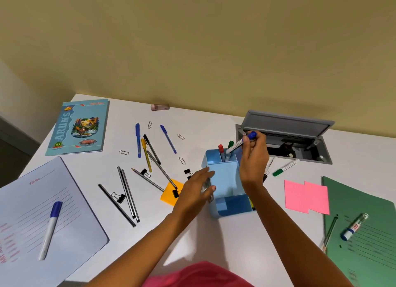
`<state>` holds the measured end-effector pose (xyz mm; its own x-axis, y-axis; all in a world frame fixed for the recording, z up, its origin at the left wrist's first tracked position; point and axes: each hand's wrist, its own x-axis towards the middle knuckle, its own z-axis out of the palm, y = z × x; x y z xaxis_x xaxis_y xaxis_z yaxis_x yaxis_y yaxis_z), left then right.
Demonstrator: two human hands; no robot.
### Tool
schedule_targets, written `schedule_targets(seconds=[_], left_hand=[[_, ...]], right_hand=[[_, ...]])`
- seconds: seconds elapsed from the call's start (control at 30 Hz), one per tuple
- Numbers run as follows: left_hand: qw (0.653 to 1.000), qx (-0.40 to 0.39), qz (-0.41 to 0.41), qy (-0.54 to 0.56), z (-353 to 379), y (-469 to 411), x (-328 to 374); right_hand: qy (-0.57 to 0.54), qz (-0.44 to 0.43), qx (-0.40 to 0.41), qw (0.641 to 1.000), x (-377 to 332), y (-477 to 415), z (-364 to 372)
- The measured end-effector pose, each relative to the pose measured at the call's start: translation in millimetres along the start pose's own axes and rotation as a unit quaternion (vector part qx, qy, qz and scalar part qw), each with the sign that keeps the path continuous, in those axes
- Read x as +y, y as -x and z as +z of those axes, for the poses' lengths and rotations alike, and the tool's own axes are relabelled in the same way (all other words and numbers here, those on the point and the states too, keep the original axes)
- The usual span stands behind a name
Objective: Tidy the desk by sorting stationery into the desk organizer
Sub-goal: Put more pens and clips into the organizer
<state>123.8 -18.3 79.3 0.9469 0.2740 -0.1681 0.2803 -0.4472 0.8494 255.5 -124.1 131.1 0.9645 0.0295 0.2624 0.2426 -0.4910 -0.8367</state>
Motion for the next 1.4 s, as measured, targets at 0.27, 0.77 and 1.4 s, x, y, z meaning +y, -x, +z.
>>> schedule_targets(seconds=[0.27, 0.77, 1.4], left_hand=[[0.998, 0.001, -0.002, -0.063, 10, -13, 2], [0.996, 0.028, 0.032, -0.076, 15, -12, -4], [0.997, 0.028, 0.031, -0.063, 18, -13, -9]], right_hand=[[0.086, -0.031, -0.121, 0.988, 24, -4, 18], [0.135, -0.142, -0.178, 0.964, 44, -15, 33], [0.279, -0.228, -0.119, 0.925, 60, -24, 31]])
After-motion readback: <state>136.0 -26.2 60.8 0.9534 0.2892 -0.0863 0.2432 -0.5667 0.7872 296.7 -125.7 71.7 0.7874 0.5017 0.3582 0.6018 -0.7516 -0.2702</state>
